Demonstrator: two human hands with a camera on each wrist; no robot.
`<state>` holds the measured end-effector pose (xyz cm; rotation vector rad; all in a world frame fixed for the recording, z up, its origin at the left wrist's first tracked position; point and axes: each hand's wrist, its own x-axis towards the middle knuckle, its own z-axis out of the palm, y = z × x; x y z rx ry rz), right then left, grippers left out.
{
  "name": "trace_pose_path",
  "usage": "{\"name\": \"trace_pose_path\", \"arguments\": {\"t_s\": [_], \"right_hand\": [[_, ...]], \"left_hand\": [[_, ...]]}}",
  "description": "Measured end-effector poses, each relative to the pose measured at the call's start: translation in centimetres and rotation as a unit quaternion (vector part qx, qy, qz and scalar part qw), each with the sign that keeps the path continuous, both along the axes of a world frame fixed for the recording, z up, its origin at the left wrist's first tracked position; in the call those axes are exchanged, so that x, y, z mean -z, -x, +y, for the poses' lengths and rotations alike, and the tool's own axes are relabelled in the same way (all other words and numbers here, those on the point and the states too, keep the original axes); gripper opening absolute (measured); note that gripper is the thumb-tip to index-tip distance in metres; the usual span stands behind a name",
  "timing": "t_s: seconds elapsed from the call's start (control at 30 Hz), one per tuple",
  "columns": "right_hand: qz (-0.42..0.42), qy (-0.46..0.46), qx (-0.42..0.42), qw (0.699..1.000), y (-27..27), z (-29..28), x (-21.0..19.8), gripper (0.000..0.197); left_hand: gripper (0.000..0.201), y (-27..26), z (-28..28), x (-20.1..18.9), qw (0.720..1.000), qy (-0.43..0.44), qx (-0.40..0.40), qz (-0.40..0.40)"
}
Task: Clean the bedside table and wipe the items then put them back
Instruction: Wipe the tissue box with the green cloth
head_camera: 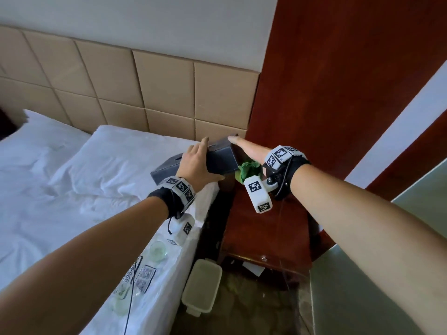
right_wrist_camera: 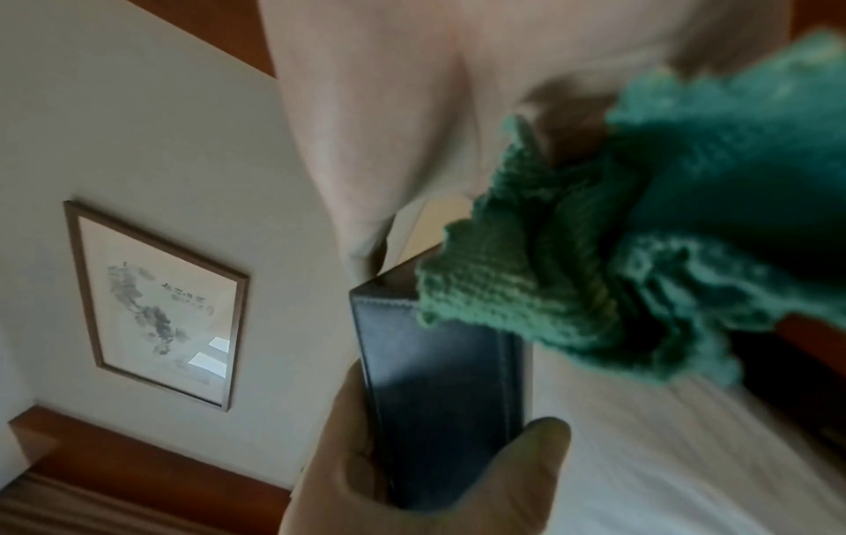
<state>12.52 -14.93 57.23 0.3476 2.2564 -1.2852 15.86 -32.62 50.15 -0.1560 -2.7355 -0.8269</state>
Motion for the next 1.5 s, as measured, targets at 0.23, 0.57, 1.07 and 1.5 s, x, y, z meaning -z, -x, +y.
{"name": "trace_pose_path", "arguments": {"t_s": [0.23,0.57,1.07,1.5], "right_hand": [[-0.021,0.074,-0.105,0.992,-0.8,-2.7,2.9,0.061],[0.04,0.013,-0.132,0.99,-0.6,-8.6,7.3,0.069],[-0.051,0.048,-0.325,0.943,-1.6,-24.8,12.7,0.064],[-0.016,-0.087,-0.401,0.912,-3.3,-38.8,19.0,0.084]], "left_hand": [[0.113,-2.8,-2.0,2.6,0.994,0.1,-0.043,0.023],[0.091,-10.0,-11.8,5.8,0.941,-0.041,-0.322,-0.099],[0.078,-19.6,-29.2,13.9,0.683,-0.47,-0.476,-0.293],[0.106,-24.1,-40.2,20.0,0.653,-0.453,-0.528,-0.299]]}}
